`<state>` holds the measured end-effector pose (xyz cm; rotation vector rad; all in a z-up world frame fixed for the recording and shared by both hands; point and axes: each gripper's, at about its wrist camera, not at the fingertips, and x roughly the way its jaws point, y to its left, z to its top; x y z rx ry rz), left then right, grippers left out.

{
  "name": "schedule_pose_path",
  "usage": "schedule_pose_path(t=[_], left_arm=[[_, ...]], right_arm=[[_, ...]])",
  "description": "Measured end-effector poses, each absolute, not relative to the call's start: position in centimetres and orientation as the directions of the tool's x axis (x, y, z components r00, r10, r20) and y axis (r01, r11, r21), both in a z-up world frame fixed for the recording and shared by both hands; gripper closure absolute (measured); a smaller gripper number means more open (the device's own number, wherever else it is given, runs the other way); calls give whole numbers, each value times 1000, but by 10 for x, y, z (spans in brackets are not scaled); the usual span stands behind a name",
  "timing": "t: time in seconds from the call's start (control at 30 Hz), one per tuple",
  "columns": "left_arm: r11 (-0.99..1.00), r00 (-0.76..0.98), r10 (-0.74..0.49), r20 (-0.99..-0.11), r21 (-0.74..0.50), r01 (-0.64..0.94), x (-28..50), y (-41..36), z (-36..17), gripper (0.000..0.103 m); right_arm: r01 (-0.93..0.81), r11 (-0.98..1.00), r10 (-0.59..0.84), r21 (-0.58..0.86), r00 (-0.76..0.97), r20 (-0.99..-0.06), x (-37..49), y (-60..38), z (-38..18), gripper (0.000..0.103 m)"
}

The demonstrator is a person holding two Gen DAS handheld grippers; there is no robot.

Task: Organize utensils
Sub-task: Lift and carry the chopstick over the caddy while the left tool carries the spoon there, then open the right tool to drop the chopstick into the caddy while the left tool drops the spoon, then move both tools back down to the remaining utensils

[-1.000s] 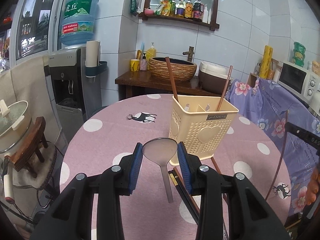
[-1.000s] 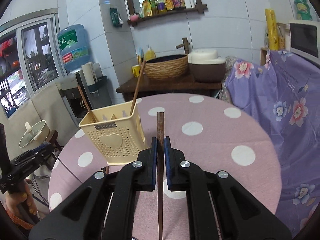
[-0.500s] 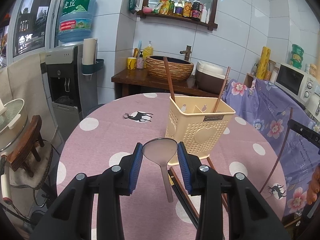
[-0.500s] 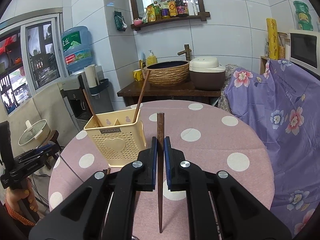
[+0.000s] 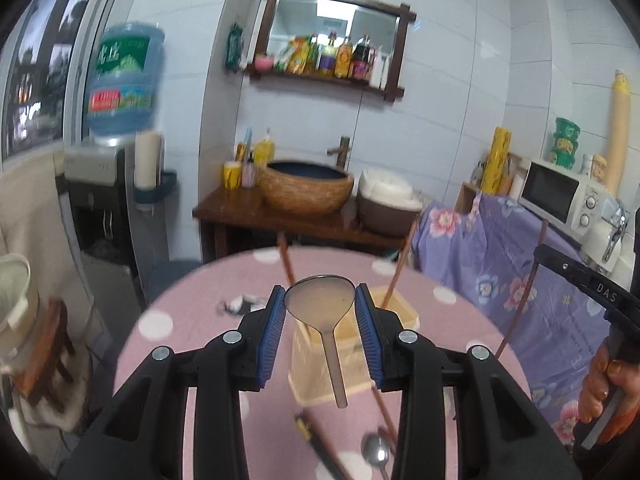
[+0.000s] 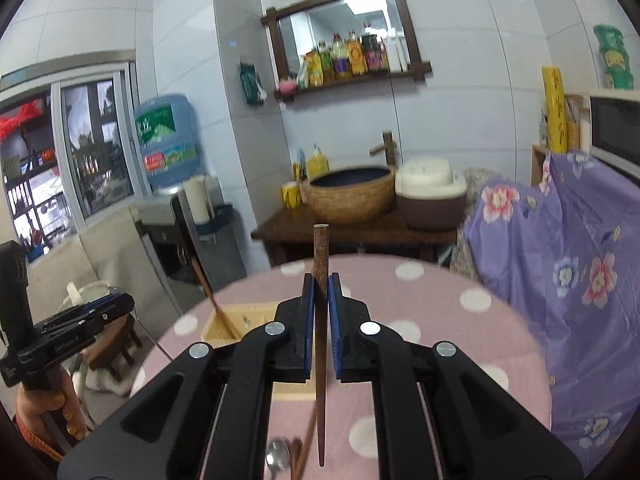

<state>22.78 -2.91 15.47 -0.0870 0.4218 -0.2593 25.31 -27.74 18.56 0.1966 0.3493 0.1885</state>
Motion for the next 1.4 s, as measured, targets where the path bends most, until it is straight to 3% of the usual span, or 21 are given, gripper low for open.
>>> schedule_pose_path(t=[0.2, 0.33, 0.77, 1.23, 1.33, 1.4], left_arm=[[970, 920, -237, -313, -121, 209, 264, -49, 199, 67], [979, 928, -200, -316, -91, 180, 283, -60, 188, 67], [981, 881, -195, -431, -77, 179, 291, -71, 99, 67], [976, 835, -217, -505, -82, 204, 292, -73, 64, 63], [976, 845, -211, -491, -64, 207, 282, -74, 68, 46], [976, 859, -213, -466, -61, 209, 270, -72, 73, 40]], right_arm=[[-127, 963, 177, 238, 963, -202, 288, -253, 245, 95], [-98, 970, 138, 223, 976, -171, 315, -233, 246, 95], [-38, 972, 114, 231, 938, -328, 347, -222, 129, 95], [-62, 972, 139, 226, 931, -338, 339, -226, 110, 94], [-73, 966, 158, 249, 926, -342, 333, -230, 109, 80], [-71, 964, 155, 258, 934, -323, 323, -234, 111, 59]])
